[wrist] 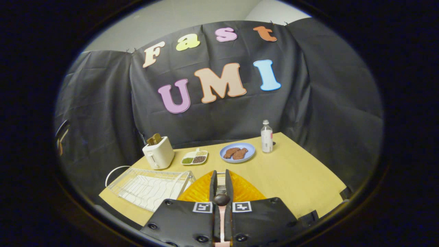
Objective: Take the plate from the dish rack, then take the spoon from the basket and place it into the plate.
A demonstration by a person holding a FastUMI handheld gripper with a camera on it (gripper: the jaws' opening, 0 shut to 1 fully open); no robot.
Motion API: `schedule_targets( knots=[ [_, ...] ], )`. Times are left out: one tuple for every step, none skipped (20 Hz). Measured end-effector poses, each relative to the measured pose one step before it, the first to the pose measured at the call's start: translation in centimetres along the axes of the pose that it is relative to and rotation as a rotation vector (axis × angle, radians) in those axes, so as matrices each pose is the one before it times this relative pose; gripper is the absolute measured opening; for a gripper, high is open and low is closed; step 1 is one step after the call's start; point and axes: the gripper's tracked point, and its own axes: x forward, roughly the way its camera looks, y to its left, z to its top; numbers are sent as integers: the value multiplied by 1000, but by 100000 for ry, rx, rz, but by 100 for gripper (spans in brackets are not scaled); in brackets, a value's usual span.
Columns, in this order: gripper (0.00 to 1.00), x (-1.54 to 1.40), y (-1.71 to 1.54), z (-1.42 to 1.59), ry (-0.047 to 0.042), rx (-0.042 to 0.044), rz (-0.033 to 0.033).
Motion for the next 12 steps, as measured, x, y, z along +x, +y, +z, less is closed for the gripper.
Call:
schedule_targets(
  knots=[
    [7, -464, 115, -441, 409, 1406, 743],
    [7, -295, -155, -674, 741, 803, 226],
    [7, -289, -253, -921, 1201, 262, -4],
    [7, -209, -205, -916, 1267, 197, 51],
    [7, -209, -164, -979, 1694, 166, 327],
    [7, -12, -138, -999, 1335, -85, 362],
    [7, 8, -187, -1025, 1587, 74, 230],
    [8, 177, -129, -821, 1523, 229, 355],
    [8, 144, -125, -783, 1260, 471, 323],
    [8, 191, -85, -627, 1010, 346, 378],
    [8, 118, -24, -462, 753, 236, 896],
    [8, 55, 76, -535, 550, -8, 1061]
  ],
)
